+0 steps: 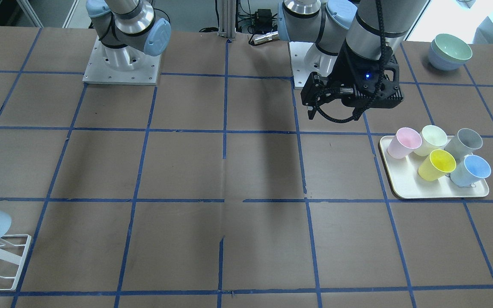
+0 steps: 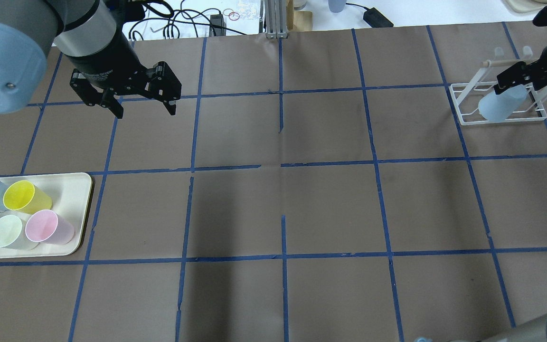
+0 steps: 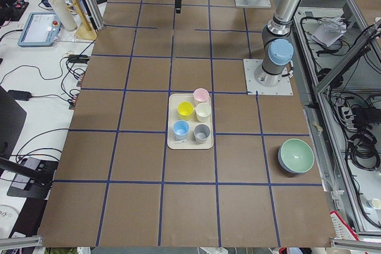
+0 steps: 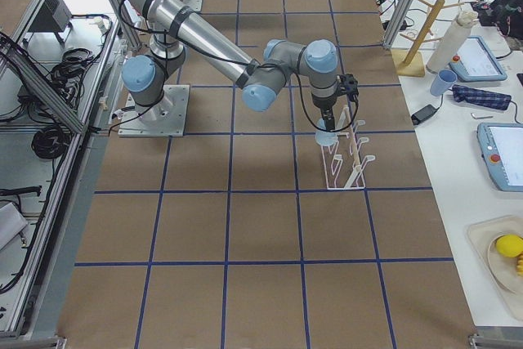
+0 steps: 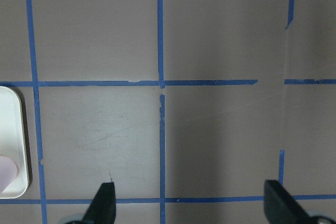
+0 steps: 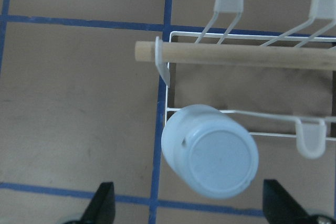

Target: Transfer IKEA cup to right arm and place on rack

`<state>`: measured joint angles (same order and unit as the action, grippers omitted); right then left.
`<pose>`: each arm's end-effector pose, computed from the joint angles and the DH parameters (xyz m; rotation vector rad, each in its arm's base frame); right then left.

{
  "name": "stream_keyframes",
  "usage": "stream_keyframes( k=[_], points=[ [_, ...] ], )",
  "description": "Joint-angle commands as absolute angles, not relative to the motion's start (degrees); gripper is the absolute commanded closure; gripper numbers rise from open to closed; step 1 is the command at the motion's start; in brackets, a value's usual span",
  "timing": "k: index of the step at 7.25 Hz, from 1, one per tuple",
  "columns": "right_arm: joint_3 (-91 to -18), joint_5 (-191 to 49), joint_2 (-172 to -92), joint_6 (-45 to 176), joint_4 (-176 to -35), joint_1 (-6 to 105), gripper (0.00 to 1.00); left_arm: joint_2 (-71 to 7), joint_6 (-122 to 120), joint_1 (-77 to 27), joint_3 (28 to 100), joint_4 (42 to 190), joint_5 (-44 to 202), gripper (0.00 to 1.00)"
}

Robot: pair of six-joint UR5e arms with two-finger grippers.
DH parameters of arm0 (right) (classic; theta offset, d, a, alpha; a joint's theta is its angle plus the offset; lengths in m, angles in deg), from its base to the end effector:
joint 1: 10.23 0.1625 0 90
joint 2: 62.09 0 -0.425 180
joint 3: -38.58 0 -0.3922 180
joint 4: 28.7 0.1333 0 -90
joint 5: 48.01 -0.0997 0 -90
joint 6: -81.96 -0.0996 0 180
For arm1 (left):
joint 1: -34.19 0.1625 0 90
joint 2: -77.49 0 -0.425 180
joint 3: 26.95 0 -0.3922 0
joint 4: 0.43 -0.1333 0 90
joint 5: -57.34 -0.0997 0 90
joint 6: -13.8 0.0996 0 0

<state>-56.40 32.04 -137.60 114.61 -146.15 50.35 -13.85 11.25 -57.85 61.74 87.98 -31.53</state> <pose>-0.1580 -0.5865 0.3599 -0.1044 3.0464 -0.3190 -0.1531 -0.4994 0.4903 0.0135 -3.1205 0.0412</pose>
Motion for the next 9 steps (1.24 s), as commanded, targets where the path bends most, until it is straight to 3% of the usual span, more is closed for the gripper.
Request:
stream_keyframes(
  k=[1,7,9],
  points=[
    [-56.4,32.5,-147.9,105.2,-129.7,51.9,0.0,-13.8,11.3,-57.8,61.8,88.0,-31.5,0.0],
    [-56.3,40.0,-157.3,82.0,-117.1,73.9,0.0,-13.7,11.5,-57.7,61.9,88.0,-31.5,0.0],
    [-56.8,39.6,-160.3,80.7,-113.2,76.0,0.0,-13.7,11.5,-57.7,61.9,88.0,-31.4,0.0]
  ],
)
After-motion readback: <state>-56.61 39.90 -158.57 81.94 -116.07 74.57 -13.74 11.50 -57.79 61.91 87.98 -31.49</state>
